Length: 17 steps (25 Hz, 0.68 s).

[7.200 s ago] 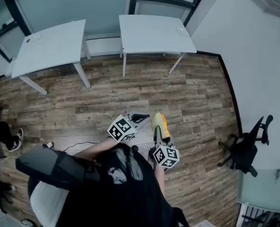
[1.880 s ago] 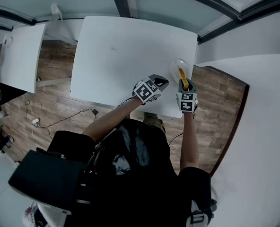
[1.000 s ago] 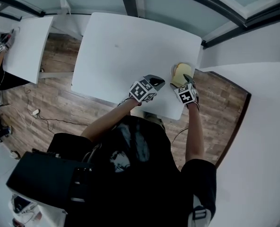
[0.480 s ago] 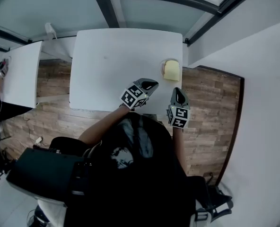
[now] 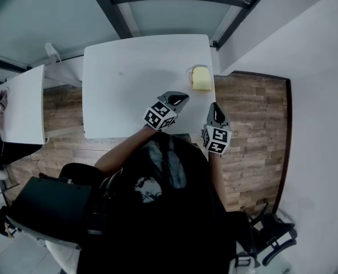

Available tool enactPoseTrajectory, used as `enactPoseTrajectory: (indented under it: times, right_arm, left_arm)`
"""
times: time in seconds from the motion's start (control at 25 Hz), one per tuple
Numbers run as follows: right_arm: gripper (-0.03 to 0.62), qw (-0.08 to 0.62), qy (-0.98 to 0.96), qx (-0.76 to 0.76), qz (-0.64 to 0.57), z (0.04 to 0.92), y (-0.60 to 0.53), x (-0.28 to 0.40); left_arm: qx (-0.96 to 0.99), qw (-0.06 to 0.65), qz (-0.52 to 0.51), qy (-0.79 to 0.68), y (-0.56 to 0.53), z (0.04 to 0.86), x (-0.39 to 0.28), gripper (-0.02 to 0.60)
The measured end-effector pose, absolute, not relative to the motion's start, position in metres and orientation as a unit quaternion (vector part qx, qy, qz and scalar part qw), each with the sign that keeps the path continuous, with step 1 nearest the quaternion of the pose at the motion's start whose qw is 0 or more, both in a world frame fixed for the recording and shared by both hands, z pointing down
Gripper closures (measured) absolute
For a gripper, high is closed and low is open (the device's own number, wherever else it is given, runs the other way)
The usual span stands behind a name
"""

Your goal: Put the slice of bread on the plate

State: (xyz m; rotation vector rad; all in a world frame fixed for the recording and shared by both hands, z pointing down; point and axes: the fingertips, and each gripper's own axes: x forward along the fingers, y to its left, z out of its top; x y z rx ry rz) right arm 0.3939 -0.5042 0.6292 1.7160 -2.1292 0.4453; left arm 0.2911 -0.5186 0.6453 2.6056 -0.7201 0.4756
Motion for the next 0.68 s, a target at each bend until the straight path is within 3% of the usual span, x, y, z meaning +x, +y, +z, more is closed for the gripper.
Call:
enactPoseTrajectory:
  times: [0.68]
  right_arm:
    - [0.580,0.189,-0.764,0.597,0.154,0.626,-0.491,0.379]
  left_arm:
    - [0.928,0.198,0.166,-0.269,-0.509,0.639,0.277,0.577]
